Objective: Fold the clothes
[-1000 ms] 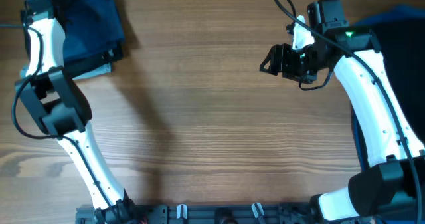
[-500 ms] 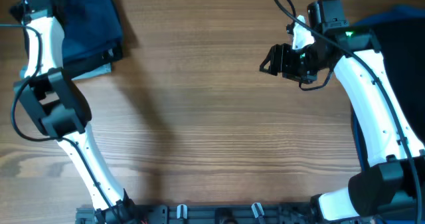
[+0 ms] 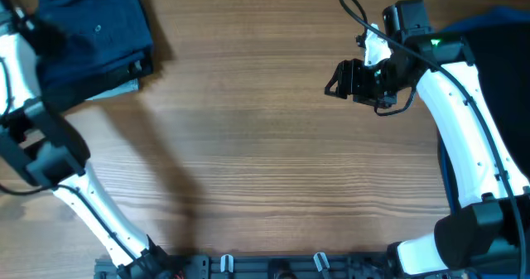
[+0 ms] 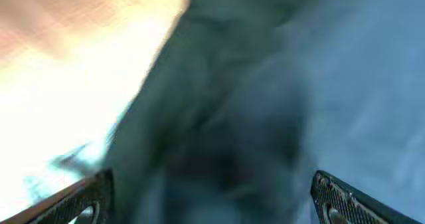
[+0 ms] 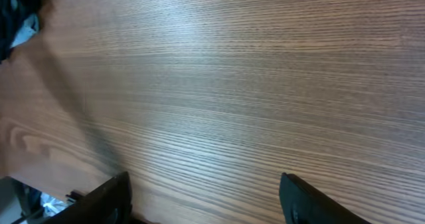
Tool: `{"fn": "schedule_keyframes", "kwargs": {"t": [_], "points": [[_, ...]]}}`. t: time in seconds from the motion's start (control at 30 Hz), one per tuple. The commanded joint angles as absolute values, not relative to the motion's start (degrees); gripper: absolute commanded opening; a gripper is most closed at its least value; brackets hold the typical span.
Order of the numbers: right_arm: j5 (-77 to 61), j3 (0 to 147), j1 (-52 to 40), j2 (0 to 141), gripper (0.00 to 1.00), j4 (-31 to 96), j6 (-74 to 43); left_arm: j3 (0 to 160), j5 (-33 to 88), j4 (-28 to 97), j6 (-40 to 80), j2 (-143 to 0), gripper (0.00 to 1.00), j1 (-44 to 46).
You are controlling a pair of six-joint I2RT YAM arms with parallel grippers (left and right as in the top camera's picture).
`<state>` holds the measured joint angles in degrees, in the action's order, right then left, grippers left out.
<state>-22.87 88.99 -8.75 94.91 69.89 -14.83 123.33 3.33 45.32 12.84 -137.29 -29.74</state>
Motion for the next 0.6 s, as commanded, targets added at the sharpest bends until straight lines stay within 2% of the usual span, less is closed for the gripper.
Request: {"fn": "schedule_keyframes", "kwargs": {"t": [0.0,0.07,0.23,0.57], "points": [[-22.31,88.47,-9.15,94.19,0.72,69.76,-13.67,123.76,12.69,48.34,7.66,-131.81,0.96,-31.86],[-22.35,88.47,-9.15,94.19,0.72,69.69,-13.69,123.76,18.26,51.90,4.93,-131.92,0.96,-32.67],[-22.50,88.47,-9.15,94.19,0.72,69.91,-13.56,123.61,21.52,57.56,1.67,-132.11,0.96,-32.80],[-22.50,88.47,-9.15,94.19,0.72,70.76,-13.06,120.20,17.47,56.27,2.70,-132.38,0.90,-33.69]]}}
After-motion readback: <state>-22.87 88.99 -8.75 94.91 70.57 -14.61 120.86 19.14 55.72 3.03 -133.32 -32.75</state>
